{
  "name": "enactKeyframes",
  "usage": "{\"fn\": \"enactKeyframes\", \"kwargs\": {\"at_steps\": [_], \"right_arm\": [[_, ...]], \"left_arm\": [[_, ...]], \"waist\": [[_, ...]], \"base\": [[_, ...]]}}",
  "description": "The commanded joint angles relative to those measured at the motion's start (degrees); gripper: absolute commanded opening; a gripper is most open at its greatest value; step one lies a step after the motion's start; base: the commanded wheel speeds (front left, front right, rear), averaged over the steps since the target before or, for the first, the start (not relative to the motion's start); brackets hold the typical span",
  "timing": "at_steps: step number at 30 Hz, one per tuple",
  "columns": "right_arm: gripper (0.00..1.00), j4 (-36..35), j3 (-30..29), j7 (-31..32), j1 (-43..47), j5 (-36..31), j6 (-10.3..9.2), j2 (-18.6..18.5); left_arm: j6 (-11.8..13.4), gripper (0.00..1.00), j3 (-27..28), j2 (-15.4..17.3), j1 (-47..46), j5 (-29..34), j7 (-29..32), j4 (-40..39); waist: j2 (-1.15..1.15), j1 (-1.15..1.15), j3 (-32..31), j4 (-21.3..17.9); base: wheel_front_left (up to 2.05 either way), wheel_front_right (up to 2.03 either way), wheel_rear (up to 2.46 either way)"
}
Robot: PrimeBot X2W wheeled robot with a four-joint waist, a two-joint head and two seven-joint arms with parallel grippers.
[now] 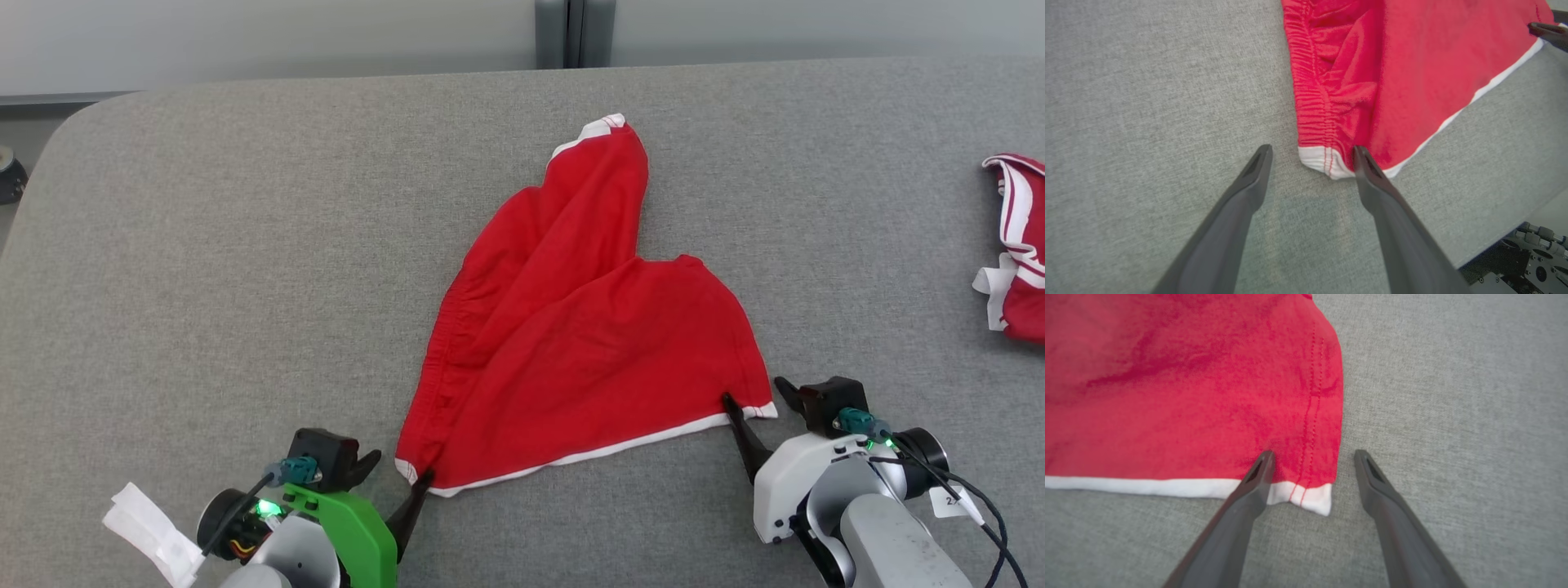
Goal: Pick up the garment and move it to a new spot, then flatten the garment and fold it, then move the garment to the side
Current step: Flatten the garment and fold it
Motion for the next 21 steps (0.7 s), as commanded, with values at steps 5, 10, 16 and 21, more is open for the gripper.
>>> {"fn": "enactKeyframes", "kwargs": {"at_steps": [5, 10, 16, 21], "right_arm": [[1.00, 1.5, 0.7, 0.1, -0.3, 0.4, -0.13, -0.3], [1.00, 2.0, 1.0, 0.1, -0.2, 0.7, -0.13, -0.4], [1.00, 2.3, 1.6, 0.5, -0.2, 1.3, -0.12, -0.5], [0.67, 2.7, 2.2, 0.8, -0.6, 2.2, -0.12, -0.3]], "left_arm": [[-0.1, 1.00, -2.2, 1.6, -2.7, -1.7, -0.6, 1.7], [-0.1, 1.00, -7.0, 3.7, -4.5, -6.0, -0.9, 2.5], [-0.1, 0.96, -10.7, 5.2, -6.5, -8.8, -3.0, 4.4], [-0.1, 0.84, -13.4, 5.8, -8.1, -10.6, -4.8, 5.1]], "waist": [[0.00, 0.00, 0.0, 0.1], [0.00, 0.00, -0.3, -0.2], [0.00, 0.00, -0.6, -0.4], [0.00, 0.00, -0.4, -0.3]], "base": [[0.00, 0.00, 0.00], [0.00, 0.00, 0.00], [0.00, 0.00, 0.00], [0.00, 0.00, 0.00]]}}
